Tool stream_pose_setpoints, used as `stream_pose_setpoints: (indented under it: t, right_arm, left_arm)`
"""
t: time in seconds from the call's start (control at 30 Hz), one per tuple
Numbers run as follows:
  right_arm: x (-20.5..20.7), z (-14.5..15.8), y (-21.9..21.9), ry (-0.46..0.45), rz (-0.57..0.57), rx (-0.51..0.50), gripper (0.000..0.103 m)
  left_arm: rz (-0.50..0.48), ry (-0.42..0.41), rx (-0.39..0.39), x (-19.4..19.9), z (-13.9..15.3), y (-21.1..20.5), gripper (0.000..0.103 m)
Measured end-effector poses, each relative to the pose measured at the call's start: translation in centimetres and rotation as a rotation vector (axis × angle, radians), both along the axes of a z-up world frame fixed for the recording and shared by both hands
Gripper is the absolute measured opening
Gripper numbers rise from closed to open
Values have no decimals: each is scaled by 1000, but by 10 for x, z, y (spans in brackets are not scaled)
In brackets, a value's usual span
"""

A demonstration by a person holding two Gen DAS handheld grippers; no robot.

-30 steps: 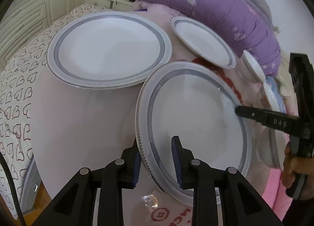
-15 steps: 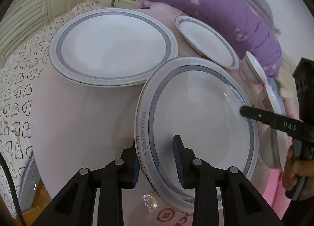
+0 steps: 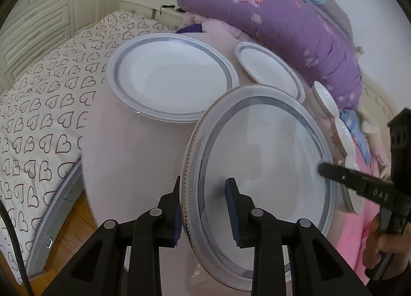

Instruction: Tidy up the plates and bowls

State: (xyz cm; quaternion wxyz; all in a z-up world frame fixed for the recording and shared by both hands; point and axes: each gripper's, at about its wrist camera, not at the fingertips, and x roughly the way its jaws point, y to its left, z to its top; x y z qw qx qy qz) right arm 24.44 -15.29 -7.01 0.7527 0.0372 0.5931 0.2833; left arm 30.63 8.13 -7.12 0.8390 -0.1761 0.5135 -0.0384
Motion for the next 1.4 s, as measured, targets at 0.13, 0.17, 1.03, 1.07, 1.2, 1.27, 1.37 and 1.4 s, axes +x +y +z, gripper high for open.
stream_pose_setpoints:
  t: [0.13, 0.17, 1.03, 1.07, 1.2, 1.27, 1.37, 1.4]
  right_arm:
    - [-23, -3, 5, 21, -10, 4, 19]
    - [-28, -3, 5, 24, -14, 9, 19]
    - [-79, -31, 1, 33, -105, -14, 19]
    - [-80, -33, 1, 37, -104, -16, 19]
    - [-80, -36, 1, 37, -102, -12, 22]
    - [-81, -36, 2, 31, -96, -14, 25]
    - [-82, -35, 5, 22, -92, -8, 33]
    - [-82, -34, 6, 15, -91, -2, 45]
  left_arm:
    - [-1, 2, 15, -22, 7, 9, 24]
    - [-3, 3, 21, -27, 8, 11, 24]
    - [-43, 95, 37, -48, -21, 9, 27]
    - [-44, 98, 41, -46, -23, 7, 25]
    - [-52, 84, 70, -44, -25, 3, 25]
    - [-53, 83, 73, -44, -26, 2, 25]
    - [-57, 80, 79, -42, -27, -1, 29]
    - [-57, 76, 83, -42, -27, -2, 30]
